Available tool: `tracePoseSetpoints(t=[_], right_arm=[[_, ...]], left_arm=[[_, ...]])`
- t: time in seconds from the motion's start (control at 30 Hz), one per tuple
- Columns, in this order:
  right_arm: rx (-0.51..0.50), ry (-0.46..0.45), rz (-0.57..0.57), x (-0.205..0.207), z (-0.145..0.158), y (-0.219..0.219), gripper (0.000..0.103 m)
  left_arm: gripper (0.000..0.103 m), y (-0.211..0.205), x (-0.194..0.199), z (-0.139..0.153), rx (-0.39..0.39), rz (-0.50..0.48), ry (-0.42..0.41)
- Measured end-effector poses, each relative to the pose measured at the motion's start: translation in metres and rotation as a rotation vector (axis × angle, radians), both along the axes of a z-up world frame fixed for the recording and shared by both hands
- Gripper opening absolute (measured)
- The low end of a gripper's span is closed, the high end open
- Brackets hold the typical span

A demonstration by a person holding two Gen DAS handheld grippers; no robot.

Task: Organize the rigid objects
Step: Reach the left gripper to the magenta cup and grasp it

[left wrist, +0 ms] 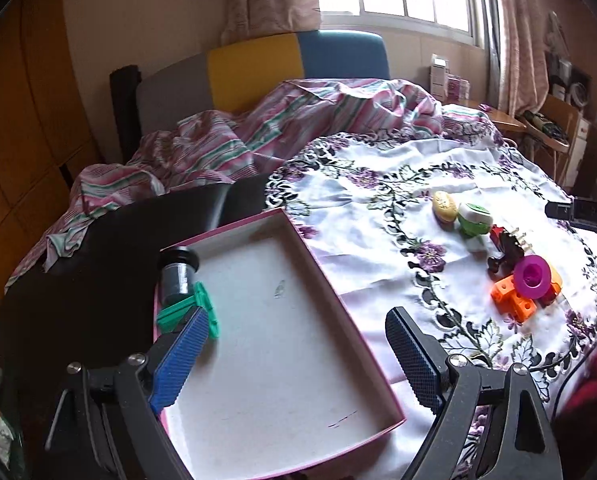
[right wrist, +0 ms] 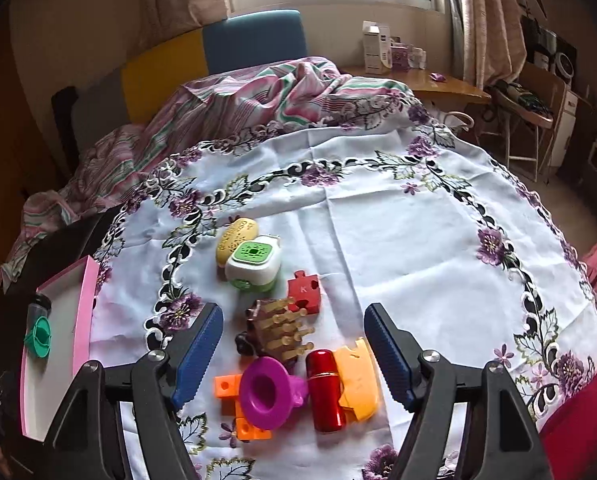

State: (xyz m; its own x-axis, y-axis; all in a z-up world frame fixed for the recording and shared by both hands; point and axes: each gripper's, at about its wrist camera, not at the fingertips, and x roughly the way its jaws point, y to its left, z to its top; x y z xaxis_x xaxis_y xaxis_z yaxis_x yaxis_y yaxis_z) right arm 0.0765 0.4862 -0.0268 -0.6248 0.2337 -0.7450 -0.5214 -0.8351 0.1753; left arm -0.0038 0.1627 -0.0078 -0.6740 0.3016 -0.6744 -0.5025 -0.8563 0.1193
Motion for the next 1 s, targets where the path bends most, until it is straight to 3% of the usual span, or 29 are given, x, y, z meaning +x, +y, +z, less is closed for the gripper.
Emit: tracePoseSetpoints(t=[0.23, 0.5, 0.73, 0.83, 1.0], right_arm=[[-0.138, 0.102, -0.167, 0.026, -0.009, 0.034, 0.074], [-0.231, 0.176, -0.269, 0.046, -0.013, 0.057, 0.074], [-0.251, 0.187, -0.258, 0.045, -0.015, 0.058, 0.074], [-0.276, 0.190, -0.263, 0.046, -0.018, 0.060, 0.074], [-0.288, 0.188, -0.260, 0.045, -0.020, 0.061, 0.075]], left_arm=[[0.090, 0.034, 0.003, -0.008, 0.007, -0.074, -0.028], [0.090, 0.095, 0.000, -0.040, 0.071, -0.212, -0.271], [0.073, 0.151, 0.019, -0.065, 0.068, -0.350, -0.380], [0.073, 0.167, 0.025, -0.064, 0.061, -0.381, -0.374], [0.086, 0.203, 0.041, -0.055, 0.021, -0.508, -0.261]])
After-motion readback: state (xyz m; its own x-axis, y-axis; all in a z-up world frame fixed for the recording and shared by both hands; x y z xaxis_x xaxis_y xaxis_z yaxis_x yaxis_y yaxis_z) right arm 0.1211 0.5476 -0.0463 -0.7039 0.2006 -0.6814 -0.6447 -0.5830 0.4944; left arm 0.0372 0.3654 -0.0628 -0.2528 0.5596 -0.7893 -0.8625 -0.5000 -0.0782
